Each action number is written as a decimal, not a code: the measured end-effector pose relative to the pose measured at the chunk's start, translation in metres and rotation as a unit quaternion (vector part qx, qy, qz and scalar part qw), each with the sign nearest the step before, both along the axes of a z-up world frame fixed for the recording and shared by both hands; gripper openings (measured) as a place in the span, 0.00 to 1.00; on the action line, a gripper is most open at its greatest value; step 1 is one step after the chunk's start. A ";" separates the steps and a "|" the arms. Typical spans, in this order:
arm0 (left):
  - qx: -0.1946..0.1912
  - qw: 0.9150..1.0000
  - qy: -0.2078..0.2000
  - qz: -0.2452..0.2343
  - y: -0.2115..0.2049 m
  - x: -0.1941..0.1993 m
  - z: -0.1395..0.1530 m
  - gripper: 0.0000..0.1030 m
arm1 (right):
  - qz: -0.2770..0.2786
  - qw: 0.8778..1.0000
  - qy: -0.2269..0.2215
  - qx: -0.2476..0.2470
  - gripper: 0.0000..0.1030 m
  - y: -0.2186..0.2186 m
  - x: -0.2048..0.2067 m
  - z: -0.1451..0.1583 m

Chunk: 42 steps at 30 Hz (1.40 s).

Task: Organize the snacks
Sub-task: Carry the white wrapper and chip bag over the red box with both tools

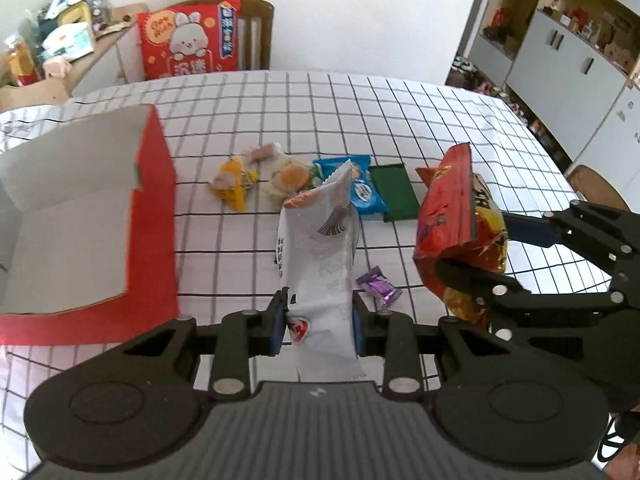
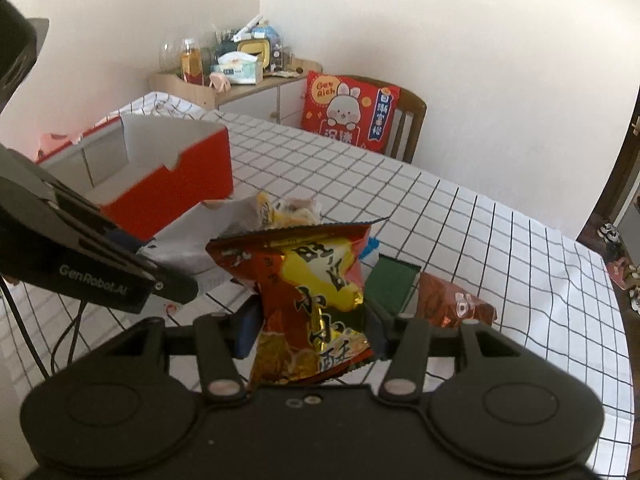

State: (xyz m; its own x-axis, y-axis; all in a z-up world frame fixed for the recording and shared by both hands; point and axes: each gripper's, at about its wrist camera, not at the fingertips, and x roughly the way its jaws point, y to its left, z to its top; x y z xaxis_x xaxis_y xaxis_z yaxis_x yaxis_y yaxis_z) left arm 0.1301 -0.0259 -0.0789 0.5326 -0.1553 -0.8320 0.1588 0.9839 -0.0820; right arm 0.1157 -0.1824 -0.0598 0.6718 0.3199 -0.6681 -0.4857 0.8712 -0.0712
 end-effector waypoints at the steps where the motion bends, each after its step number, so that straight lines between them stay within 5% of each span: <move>1: -0.001 1.000 -0.002 0.003 0.004 -0.002 0.003 0.30 | 0.000 1.000 -0.001 0.002 0.50 0.002 -0.002 0.004; 24: 0.016 0.992 -0.048 0.112 0.122 -0.017 0.069 0.30 | 0.050 0.998 -0.012 0.048 0.50 0.123 0.000 0.062; 42: 0.057 0.981 -0.039 0.181 0.230 0.024 0.063 0.30 | 0.077 0.996 0.019 0.037 0.50 0.233 0.047 0.043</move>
